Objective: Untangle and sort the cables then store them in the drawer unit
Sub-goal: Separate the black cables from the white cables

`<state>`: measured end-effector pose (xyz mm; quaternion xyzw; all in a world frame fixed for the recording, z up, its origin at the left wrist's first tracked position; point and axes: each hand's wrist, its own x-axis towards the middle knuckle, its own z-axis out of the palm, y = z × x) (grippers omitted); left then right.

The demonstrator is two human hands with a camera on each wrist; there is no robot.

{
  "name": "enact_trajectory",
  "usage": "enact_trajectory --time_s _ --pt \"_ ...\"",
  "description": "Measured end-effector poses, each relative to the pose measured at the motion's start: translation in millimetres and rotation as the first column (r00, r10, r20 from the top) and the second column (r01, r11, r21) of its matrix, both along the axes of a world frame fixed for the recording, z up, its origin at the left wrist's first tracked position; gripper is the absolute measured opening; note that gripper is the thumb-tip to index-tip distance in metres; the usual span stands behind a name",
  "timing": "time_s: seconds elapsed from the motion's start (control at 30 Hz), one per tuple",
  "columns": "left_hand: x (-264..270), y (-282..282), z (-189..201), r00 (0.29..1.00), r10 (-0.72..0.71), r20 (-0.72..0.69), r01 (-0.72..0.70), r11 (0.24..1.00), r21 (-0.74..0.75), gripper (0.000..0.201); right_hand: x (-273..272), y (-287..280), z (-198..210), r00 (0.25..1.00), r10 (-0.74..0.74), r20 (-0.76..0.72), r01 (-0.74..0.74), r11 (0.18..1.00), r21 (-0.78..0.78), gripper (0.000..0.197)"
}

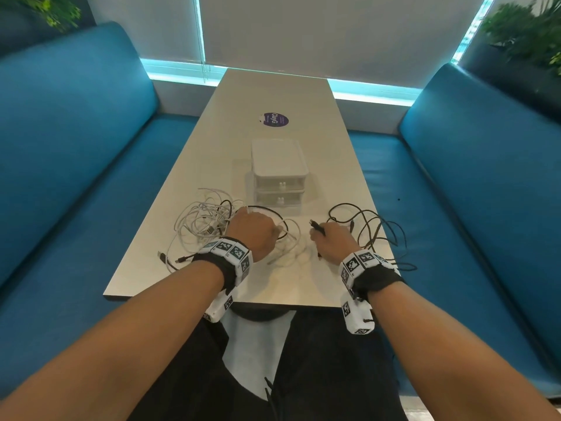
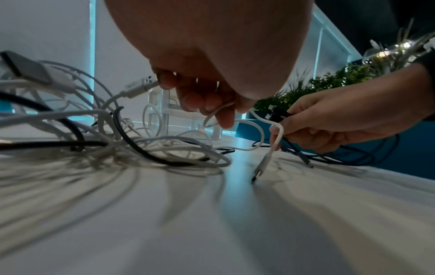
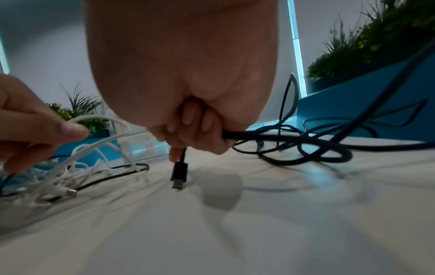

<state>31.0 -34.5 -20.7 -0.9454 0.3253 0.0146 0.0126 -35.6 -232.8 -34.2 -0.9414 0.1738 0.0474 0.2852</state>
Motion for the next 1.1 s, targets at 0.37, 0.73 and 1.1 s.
enact_trajectory --time_s 0.37,0.73,1.1 --pt "-5 0 -4 0.995 0.095 0.006 -0.095 0.994 0.046 0.021 0 12 -6 0.995 0.081 -0.056 -0.076 0.994 0.074 0.029" --pt "-11 -6 1 0.990 0.138 -0.020 -0.137 0.989 0.049 0.038 0 20 1 0.995 0.082 -0.052 -0.063 0.951 0.303 0.026" --pt "-9 -10 -3 0.983 0.166 -0.077 -0.165 0.986 0.020 0.043 0 25 8 0.981 0.182 0.069 -0.193 0.956 0.221 0.043"
